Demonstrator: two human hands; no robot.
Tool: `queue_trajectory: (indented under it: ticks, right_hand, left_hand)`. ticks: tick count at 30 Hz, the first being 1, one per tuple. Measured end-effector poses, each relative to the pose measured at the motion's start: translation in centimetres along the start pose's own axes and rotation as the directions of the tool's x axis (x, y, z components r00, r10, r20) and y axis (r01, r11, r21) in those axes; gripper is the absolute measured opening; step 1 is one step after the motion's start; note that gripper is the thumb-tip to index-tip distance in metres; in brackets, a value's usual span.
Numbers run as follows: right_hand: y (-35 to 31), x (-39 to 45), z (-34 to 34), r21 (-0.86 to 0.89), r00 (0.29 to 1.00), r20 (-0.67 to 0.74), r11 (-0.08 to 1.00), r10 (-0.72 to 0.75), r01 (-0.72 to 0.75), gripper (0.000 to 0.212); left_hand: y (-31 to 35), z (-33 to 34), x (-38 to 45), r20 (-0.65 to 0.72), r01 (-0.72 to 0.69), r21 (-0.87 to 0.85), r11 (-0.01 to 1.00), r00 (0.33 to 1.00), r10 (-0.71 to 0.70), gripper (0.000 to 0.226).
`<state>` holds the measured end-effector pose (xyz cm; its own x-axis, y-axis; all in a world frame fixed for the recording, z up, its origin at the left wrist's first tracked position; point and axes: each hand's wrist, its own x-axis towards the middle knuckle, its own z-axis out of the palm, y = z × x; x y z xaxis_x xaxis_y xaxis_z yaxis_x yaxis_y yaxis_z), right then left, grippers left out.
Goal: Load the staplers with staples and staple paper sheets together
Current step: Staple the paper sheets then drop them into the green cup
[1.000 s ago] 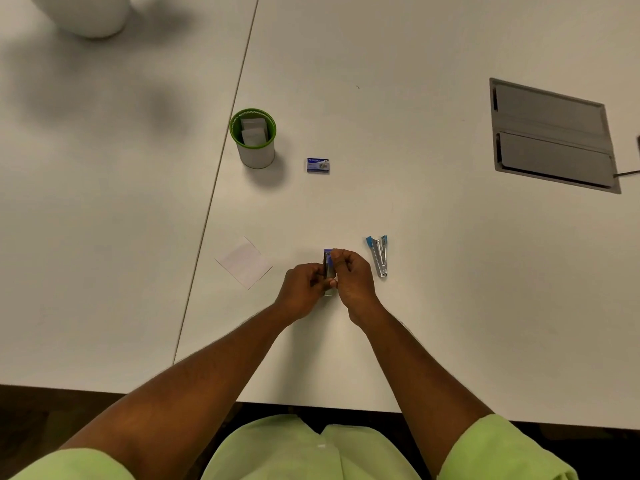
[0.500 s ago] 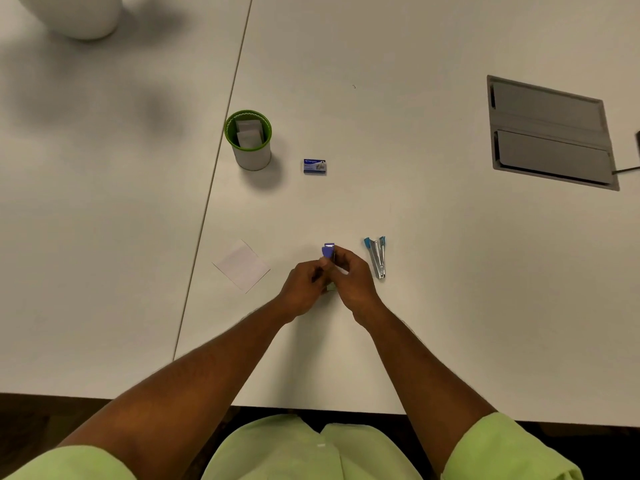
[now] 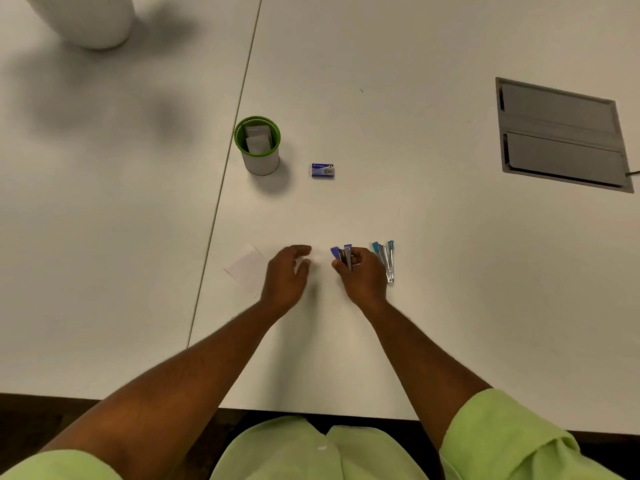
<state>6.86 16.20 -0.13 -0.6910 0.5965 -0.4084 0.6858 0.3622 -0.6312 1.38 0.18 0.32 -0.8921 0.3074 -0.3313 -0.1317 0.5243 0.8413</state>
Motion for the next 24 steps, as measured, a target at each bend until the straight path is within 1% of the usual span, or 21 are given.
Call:
queue_trajectory:
  ticks: [3,5,10,13,15,18,21,24]
  right_hand:
    - [0.5,0.5,-0.2,-0.168,0.999,-0.027,0.986,-0.029,0.024,0.038]
    - [0.7,0.7,-0.3,-0.226,0.998,-0.043,0.974,-0.044,0.034,0.038]
    - [0.5,1.1,-0.1,-0.258,0.994,-0.087,0.965,-0.068,0.044,0.036]
    - [0.4,1.4,0.0,-0.275,0.994,-0.086,0.961,-0.069,0.043,0.036]
    - [0.3,1.6,0.1,-0.3,0.993,-0.09,0.953,-0.071,0.041,0.037]
    - [0.1,1.4,0.3,-0.337,0.991,-0.109,0.941,-0.072,0.031,0.038]
    - [-0.2,0.7,0.7,-0.381,0.984,-0.158,0.924,-0.084,0.018,0.045]
    - [-0.8,-0.1,1.4,-0.444,0.958,-0.246,0.896,-0.144,0.02,0.054]
  left_hand:
    - [-1.7,-2.3,0.3,-0.093,-0.154,0.168,0.974,0.981,0.171,0.026]
    - [-2.8,-3.7,0.3,-0.11,-0.187,0.251,0.95,0.969,0.22,0.029]
    - [-5.7,-6.7,-0.3,-0.138,-0.137,0.398,0.907,0.969,0.206,0.043]
    - [-7.0,-7.8,-1.0,-0.163,-0.077,0.457,0.886,0.972,0.168,0.051]
    - [-7.8,-8.2,-1.4,-0.181,-0.034,0.489,0.872,0.974,0.139,0.057]
    - [-8.8,-8.5,-1.7,-0.187,0.011,0.493,0.87,0.978,0.094,0.068]
    - [-9.3,-8.6,-1.8,-0.162,0.013,0.504,0.864,0.984,0.08,0.079]
    - [-9.4,-8.8,-1.6,-0.135,0.016,0.538,0.843,0.989,0.067,0.085]
